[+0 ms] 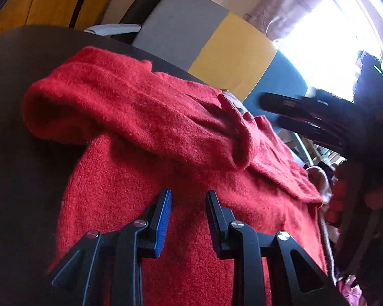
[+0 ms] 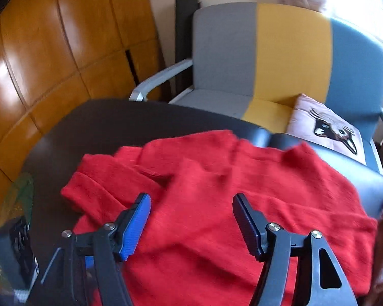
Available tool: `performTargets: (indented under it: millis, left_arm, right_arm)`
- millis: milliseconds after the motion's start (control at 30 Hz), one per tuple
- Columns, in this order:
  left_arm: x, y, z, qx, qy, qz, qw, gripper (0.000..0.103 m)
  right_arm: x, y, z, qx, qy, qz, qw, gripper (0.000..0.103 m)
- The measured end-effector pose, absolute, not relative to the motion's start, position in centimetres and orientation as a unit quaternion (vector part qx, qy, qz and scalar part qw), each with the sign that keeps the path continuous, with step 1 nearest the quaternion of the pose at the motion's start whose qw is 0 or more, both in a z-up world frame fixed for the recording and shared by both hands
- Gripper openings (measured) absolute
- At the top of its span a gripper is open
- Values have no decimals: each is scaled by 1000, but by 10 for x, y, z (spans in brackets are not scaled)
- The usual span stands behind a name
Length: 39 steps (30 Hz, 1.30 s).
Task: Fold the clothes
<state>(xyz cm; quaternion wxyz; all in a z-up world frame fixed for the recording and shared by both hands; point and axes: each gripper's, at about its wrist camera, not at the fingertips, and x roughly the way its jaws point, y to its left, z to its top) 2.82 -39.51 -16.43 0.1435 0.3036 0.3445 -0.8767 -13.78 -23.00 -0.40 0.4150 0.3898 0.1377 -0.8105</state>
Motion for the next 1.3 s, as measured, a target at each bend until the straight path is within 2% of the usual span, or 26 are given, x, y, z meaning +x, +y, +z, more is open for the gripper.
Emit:
performTargets:
  millis: [133,167,200,267,300,400,600,700,800,1067,1167,1233,1267,1300]
  left_arm:
    - [30,-397,-165,301,350,-875,144,27]
    - [30,-397,-166,300,350,-875,143,27]
    - [29,-396,-167,300,350,-876,143,27]
    - [29,-397,-167,300,351,-876,143,27]
    - [30,-397,-167,299,351,-876,142,27]
    - [27,-395,-168,298,351,-876,143,27]
    - [26,-394,-167,302,346,-876,147,27]
    - [28,-394,-166,304,343,-876,149,27]
    - [26,-392,-166,306,340,-877,151,27]
    - [25,-390,-164,313,333,-875,163,27]
    - [24,-389,-164,314,330,-875,164,27]
    - [24,-388,-164,315,328,-875,165,27]
    - [23,-388,-164,315,328,-875,166,27]
    - [22,-388,-164,315,328,-875,166,27]
  right_arm:
    - [-142,-266,-28,431,183,-804,366,66]
    - [-143,-271,-34,442,192,-800,358,59]
    - [-143,-273,-37,444,201,-799,352,36]
    - [-143,-273,-40,440,218,-801,344,10]
    - [-142,-270,-37,434,221,-802,345,9]
    - [-143,-257,-16,412,208,-812,358,8]
    - [-158,-216,54,346,115,-846,389,8]
    - [-166,-181,65,322,66,-859,392,8]
    - [-174,-138,51,327,21,-868,373,8]
    - [-205,-39,-32,410,-78,-857,303,9]
    - [-208,-17,-53,431,-132,-838,308,14]
    - [-209,-6,-65,443,-168,-824,311,27]
    - [-210,0,-71,449,-185,-816,313,37]
    - [-212,3,-75,451,-198,-811,315,39]
